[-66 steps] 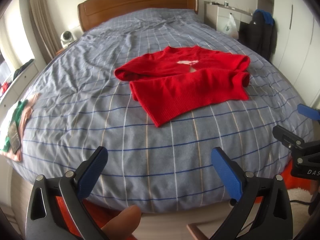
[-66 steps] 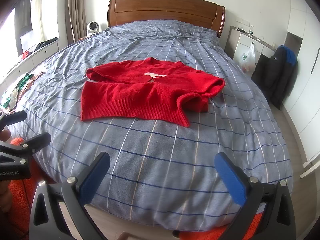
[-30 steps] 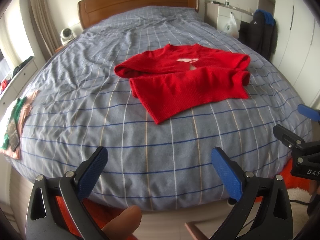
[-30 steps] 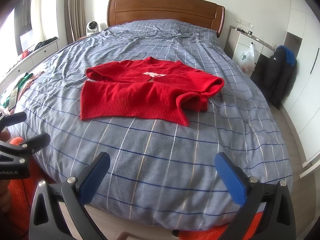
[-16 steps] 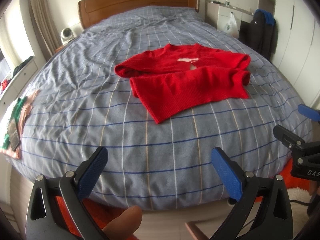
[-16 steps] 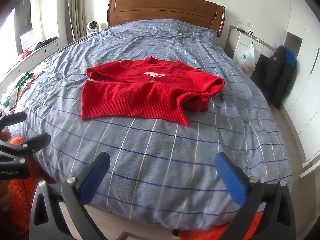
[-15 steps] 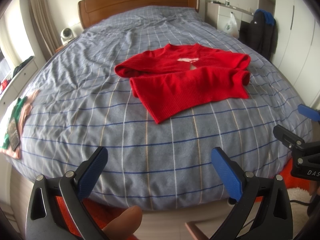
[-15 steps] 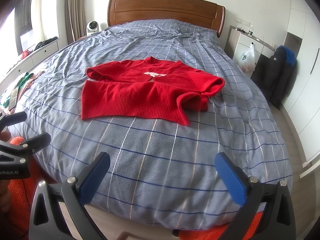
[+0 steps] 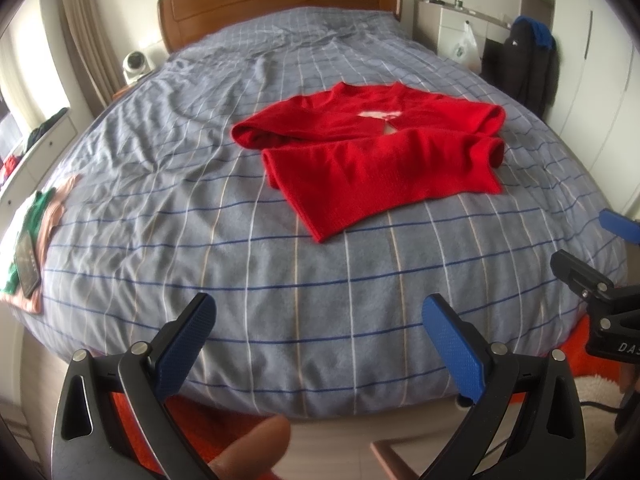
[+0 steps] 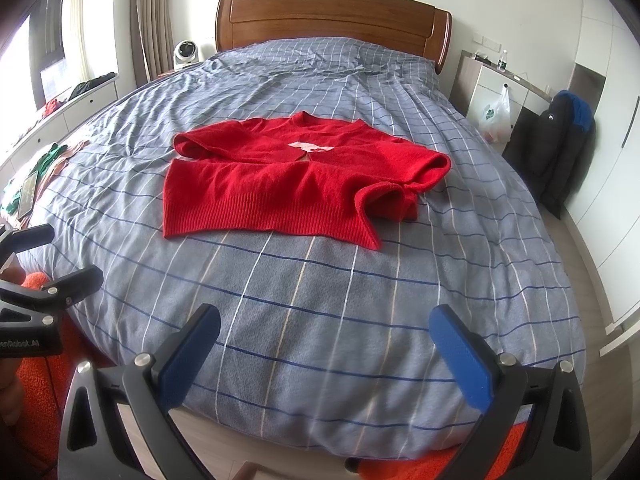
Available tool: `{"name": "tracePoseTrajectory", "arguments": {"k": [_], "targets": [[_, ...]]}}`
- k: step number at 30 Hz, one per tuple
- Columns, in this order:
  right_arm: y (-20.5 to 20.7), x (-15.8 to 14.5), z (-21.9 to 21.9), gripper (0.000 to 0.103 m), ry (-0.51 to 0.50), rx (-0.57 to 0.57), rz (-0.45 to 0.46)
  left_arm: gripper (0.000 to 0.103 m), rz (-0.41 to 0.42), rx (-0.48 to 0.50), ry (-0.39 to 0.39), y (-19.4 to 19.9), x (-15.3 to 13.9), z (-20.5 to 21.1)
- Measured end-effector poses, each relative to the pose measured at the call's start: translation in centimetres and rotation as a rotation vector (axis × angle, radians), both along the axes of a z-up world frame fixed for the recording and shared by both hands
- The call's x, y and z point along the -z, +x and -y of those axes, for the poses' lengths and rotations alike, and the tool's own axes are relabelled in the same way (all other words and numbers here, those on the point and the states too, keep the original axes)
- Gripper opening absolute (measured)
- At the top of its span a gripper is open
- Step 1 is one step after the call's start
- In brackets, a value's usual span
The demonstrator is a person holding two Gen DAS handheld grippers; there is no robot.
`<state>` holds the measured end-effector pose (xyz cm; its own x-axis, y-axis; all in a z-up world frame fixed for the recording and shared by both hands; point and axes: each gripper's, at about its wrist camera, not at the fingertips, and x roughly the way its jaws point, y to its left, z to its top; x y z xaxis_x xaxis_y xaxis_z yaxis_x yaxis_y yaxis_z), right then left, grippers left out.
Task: Fold small clothes
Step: 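Grasp the red sweater's hem with the left gripper while the right gripper grasps the hem too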
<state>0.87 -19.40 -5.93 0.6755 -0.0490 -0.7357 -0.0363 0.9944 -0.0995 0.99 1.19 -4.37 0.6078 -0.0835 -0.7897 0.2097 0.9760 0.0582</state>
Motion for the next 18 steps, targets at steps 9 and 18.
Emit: {"name": "tracePoseTrajectory", "arguments": {"k": [9, 18], "targets": [[0.1, 0.0, 1.6, 0.103, 0.062, -0.008, 0.050, 0.103, -0.032, -0.063, -0.011, 2.8, 1.6, -3.4], [6.8, 4.0, 9.3, 0.103, 0.274, 0.001, -0.005, 0.101, -0.227, 0.014, -0.262, 11.2, 6.1, -4.5]]}}
